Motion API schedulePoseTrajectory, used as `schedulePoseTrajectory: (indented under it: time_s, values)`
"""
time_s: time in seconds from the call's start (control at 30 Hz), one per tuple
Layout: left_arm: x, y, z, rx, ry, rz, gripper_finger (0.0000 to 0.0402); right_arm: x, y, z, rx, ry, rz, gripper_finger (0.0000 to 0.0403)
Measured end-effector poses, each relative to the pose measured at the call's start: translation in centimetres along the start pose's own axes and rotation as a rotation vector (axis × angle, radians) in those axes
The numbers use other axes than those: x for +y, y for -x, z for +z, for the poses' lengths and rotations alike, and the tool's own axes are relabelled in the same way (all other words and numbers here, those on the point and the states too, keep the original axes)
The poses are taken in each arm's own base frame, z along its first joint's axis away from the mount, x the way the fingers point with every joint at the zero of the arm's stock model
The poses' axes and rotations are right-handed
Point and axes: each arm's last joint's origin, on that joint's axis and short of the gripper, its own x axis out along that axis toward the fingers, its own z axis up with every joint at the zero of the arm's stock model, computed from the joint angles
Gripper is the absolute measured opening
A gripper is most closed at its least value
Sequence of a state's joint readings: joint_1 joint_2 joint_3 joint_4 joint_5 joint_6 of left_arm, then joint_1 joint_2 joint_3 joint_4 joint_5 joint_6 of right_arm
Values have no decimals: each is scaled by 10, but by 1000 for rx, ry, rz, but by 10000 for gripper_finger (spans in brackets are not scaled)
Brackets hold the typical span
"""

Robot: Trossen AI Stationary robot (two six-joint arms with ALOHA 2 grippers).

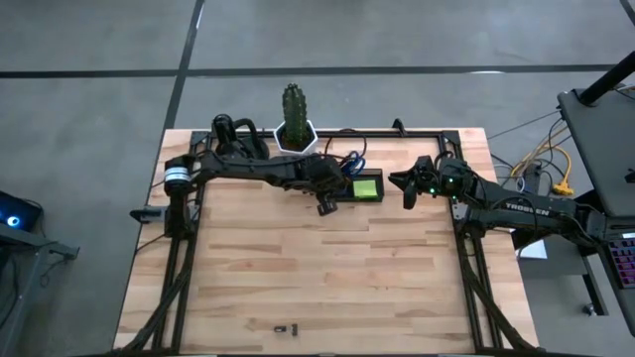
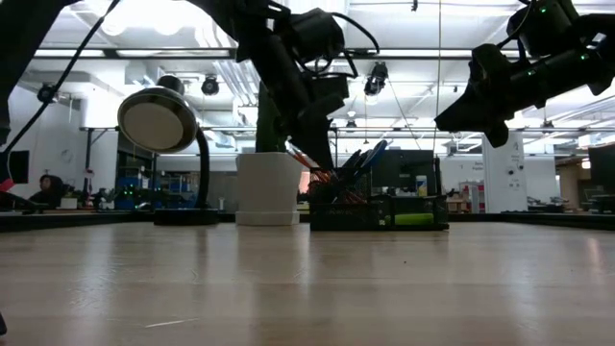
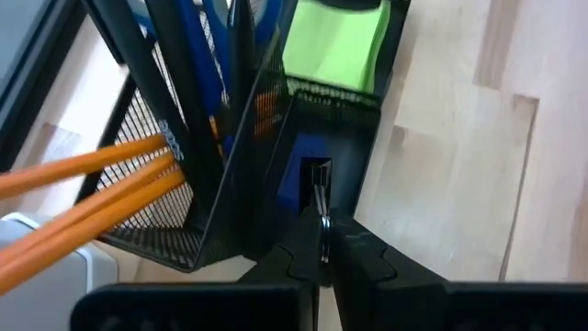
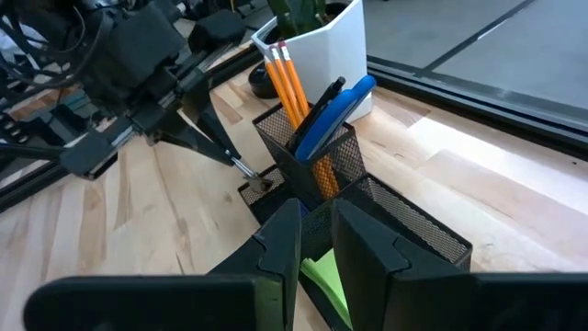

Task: Pick and place office supplies into organizer
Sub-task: Put the left binder clip into the bottom section of the desk organizer

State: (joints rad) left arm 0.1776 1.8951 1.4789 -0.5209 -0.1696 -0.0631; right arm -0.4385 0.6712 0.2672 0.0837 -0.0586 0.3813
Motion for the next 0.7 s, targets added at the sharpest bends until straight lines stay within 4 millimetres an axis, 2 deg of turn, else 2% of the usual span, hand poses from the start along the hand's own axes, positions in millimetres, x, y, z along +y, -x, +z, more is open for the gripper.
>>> schedulePoseTrajectory:
  time_s: [0.3, 0.7]
  values:
    - [0, -2, -7, 44, -8, 6, 0, 0, 0, 0, 1, 0, 0, 57]
    - [-2, -16, -12, 78, -12, 10, 0, 0, 0, -1, 7, -4, -3, 57]
